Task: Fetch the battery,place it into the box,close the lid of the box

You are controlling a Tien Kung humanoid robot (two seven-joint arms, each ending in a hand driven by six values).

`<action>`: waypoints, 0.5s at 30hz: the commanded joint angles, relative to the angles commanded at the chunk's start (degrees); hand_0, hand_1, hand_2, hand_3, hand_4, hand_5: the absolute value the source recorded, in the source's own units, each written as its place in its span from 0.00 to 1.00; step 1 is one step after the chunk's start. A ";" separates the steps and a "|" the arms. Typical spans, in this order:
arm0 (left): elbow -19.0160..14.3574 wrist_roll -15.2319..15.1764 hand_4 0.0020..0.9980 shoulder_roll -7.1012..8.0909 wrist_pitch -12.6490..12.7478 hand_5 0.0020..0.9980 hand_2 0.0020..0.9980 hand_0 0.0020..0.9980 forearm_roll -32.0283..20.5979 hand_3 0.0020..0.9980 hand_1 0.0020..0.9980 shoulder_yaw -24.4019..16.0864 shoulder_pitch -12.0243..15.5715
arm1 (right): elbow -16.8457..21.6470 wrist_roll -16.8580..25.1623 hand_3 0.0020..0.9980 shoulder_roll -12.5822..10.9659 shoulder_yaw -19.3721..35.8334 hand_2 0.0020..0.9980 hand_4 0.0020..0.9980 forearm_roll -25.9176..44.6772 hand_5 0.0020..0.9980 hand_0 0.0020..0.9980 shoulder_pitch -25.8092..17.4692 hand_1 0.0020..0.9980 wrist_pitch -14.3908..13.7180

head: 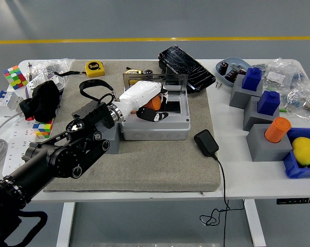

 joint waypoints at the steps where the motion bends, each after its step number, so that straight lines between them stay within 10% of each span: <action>1: 0.01 -0.07 0.97 0.00 0.04 0.00 0.30 0.25 -0.03 0.36 0.30 0.03 -0.07 | 0.00 0.00 0.57 -0.01 0.01 0.67 0.99 0.00 0.50 0.63 0.02 0.64 -0.01; 12: -0.18 -2.27 1.00 0.00 1.17 0.08 0.38 0.32 -1.25 0.44 0.49 0.53 0.16 | 0.00 -0.09 0.57 -0.04 -0.04 0.67 0.99 -0.04 0.50 0.63 0.02 0.64 -0.01; 13: -0.27 -2.43 1.00 0.00 1.10 0.35 0.51 0.41 -1.43 0.64 0.61 0.45 0.21 | 0.00 -0.06 0.57 -0.02 -0.12 0.67 0.99 0.03 0.50 0.63 0.03 0.64 0.00; 15: -0.29 -2.77 1.00 0.00 1.07 0.35 0.51 0.41 -1.72 0.64 0.61 0.30 0.31 | 0.00 0.00 0.57 -0.01 -0.34 0.67 0.99 0.19 0.50 0.63 0.06 0.64 0.03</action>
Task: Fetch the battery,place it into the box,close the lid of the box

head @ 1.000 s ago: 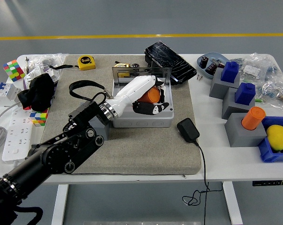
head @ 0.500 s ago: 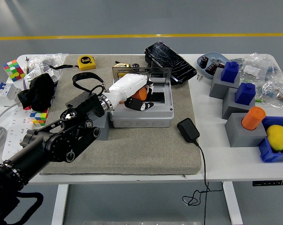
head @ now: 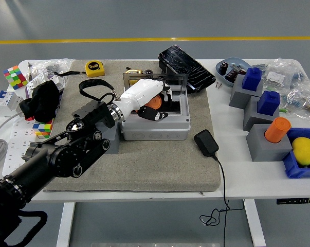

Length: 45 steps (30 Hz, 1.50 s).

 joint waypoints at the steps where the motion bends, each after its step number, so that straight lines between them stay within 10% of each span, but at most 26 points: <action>1: 0.01 -0.06 1.00 0.00 0.00 0.35 0.51 0.41 0.06 0.64 0.61 -0.06 0.04 | 0.00 0.03 0.57 0.00 -0.07 0.67 0.99 0.07 0.50 0.63 0.01 0.64 0.00; 12: -2.51 -0.14 1.00 0.00 -0.27 0.46 0.50 0.43 -1.93 0.67 0.60 0.32 1.32 | 0.00 0.07 0.57 0.07 0.05 0.67 0.99 0.23 0.49 0.63 -0.09 0.64 -0.04; 27: -17.96 0.92 1.00 0.00 -0.62 0.46 0.50 0.41 -3.88 0.61 0.58 -6.78 10.90 | 0.00 0.28 0.57 0.19 0.68 0.67 0.99 -0.08 0.50 0.63 -0.29 0.64 -0.03; 30: -20.03 1.36 1.00 0.00 -0.79 0.48 0.58 0.54 -3.87 0.62 0.62 -9.49 13.43 | 0.00 0.30 0.57 0.17 0.91 0.67 0.99 -0.07 0.50 0.63 -0.31 0.64 -0.05; 45: -21.96 3.17 1.00 1.84 -1.46 0.48 0.58 0.54 -2.96 0.62 0.63 -16.91 21.10 | 0.00 0.66 0.57 -0.02 0.72 0.67 0.99 0.51 0.50 0.63 -0.31 0.64 -0.03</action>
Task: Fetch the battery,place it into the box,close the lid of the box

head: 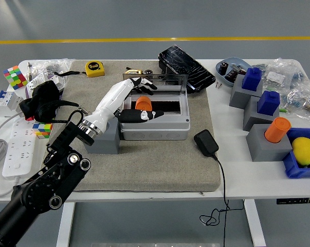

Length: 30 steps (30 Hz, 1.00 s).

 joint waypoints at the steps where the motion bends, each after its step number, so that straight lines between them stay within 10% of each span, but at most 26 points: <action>1: 0.02 0.14 1.00 0.31 -0.11 0.48 0.58 0.54 -0.05 0.62 0.63 0.16 0.26 | 0.00 -0.01 0.57 -0.01 0.01 0.67 0.99 -0.01 0.50 0.63 -0.02 0.64 0.00; 30: 1.05 1.85 1.00 1.53 -0.74 0.48 0.55 0.47 0.46 0.61 0.57 3.01 1.15 | 0.00 -0.04 0.57 -0.15 -0.36 0.67 0.99 0.18 0.50 0.63 0.12 0.64 0.01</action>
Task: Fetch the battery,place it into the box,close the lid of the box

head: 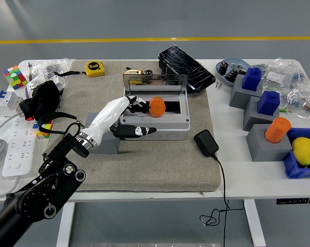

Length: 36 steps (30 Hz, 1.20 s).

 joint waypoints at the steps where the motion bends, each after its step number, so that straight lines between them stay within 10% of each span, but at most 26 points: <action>1: 0.04 0.02 1.00 -0.22 0.00 0.48 0.55 0.47 0.00 0.61 0.57 0.32 -0.25 | 0.00 0.00 0.57 0.03 -0.02 0.67 0.99 0.06 0.50 0.63 -0.01 0.64 0.00; 8: 0.59 0.15 1.00 -3.37 0.00 0.48 0.56 0.46 0.19 0.61 0.57 3.05 -2.97 | 0.00 -0.09 0.57 0.07 -0.04 0.67 0.99 0.08 0.50 0.63 -0.16 0.64 -0.02; 22: 3.59 -0.20 1.00 -3.37 -0.09 0.48 0.55 0.46 -1.80 0.61 0.57 10.89 -8.75 | 0.00 -0.03 0.57 0.13 -1.28 0.67 0.99 0.83 0.50 0.63 -0.08 0.64 0.04; 36: 2.85 -0.81 1.00 -3.37 0.50 0.48 0.57 0.48 -0.61 0.62 0.59 2.45 -11.42 | 0.00 -0.03 0.57 0.07 -1.47 0.67 0.99 1.04 0.50 0.63 -0.06 0.64 0.00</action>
